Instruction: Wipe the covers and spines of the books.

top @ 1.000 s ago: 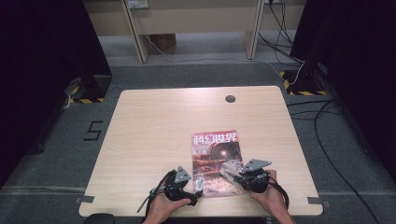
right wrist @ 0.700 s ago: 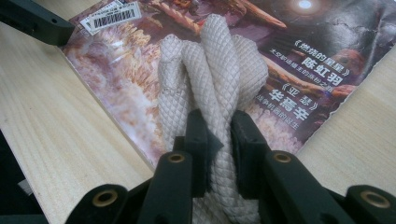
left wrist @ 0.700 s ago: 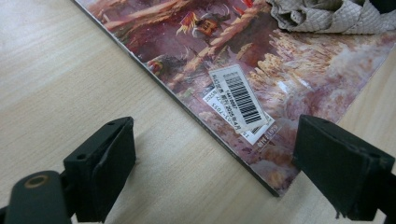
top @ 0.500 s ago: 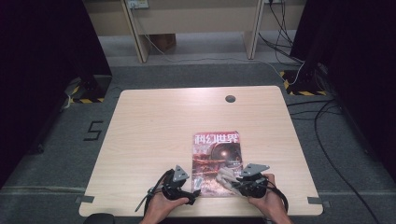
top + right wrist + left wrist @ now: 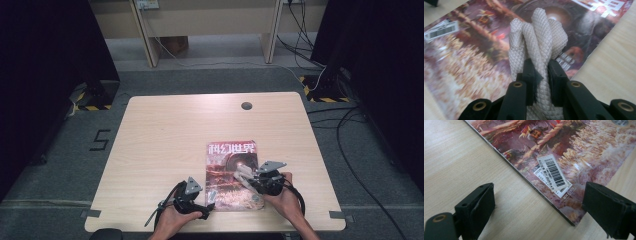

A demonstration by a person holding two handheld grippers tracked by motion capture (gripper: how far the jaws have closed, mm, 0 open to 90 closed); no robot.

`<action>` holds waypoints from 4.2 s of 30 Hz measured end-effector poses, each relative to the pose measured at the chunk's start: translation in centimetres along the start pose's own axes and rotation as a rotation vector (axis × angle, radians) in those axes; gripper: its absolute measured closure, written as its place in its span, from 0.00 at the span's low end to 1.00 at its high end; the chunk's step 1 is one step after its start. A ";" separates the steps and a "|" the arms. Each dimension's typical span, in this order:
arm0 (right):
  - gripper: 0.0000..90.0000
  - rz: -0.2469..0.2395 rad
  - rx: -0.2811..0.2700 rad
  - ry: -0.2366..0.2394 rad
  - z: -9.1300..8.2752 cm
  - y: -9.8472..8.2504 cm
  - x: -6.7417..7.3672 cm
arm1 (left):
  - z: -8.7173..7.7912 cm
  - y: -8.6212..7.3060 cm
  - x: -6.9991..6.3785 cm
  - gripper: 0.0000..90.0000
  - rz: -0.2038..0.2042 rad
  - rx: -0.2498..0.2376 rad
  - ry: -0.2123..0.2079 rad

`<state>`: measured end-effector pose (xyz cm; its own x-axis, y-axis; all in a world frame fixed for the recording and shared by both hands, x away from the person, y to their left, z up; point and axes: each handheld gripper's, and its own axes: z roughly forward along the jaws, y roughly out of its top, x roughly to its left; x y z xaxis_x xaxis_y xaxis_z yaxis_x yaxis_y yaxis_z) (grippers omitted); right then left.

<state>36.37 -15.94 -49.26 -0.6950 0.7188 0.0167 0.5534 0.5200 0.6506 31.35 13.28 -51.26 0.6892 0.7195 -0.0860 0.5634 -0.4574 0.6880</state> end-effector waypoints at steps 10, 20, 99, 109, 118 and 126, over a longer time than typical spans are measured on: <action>0.87 0.037 0.004 -0.039 1.4 1.8 -1.7 | 0.0 0.0 0.0 0.11 0.006 0.001 0.002; 0.87 0.080 -0.001 -0.080 3.0 3.7 -3.8 | 0.0 0.0 0.0 0.11 0.011 0.002 0.004; 0.87 0.017 -0.028 0.002 8.4 9.3 -0.9 | 0.0 -0.1 -0.1 0.08 0.004 -0.004 0.021; 0.88 0.033 -0.017 -0.087 9.0 10.2 -2.1 | 0.0 0.0 -0.1 0.08 0.007 -0.004 0.020; 0.88 -0.033 -0.022 -0.001 9.0 10.0 0.3 | 0.0 -0.1 -0.1 0.08 0.008 -0.004 0.022; 0.88 -0.124 -0.015 0.090 7.7 8.4 3.4 | 0.0 -0.1 -0.1 0.08 0.010 -0.002 0.024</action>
<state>42.18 -5.61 -49.56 -0.7965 0.6046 0.0031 0.4541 0.5948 0.6633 31.22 13.22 -51.27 0.6837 0.7272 -0.0612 0.5553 -0.4639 0.6902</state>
